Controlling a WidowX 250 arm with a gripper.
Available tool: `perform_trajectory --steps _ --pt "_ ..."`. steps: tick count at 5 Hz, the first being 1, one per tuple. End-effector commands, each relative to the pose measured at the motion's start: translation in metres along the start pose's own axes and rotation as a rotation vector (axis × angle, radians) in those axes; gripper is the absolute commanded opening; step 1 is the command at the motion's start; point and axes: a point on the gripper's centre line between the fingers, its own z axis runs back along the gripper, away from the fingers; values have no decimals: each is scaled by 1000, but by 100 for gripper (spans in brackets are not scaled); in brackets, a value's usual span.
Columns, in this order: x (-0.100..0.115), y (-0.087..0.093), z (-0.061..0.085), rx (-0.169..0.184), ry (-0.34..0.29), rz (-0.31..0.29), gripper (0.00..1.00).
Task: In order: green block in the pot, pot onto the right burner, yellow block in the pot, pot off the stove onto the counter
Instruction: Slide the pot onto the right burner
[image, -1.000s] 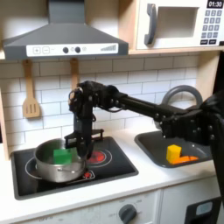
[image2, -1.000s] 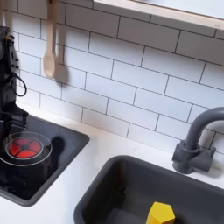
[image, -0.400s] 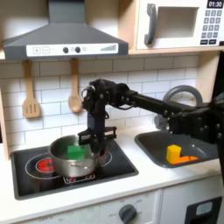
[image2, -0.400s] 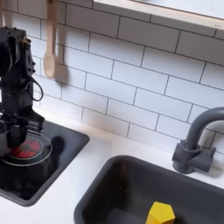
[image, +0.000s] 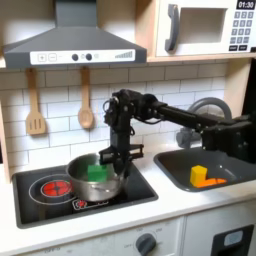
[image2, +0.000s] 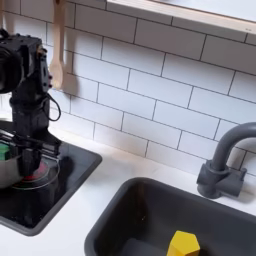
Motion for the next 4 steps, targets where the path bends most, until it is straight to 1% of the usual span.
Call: perform_trajectory --steps 1,4 --pt "-3 -11 -3 -4 9 -26 0" --pt "2 -28 -3 -2 3 -69 0"
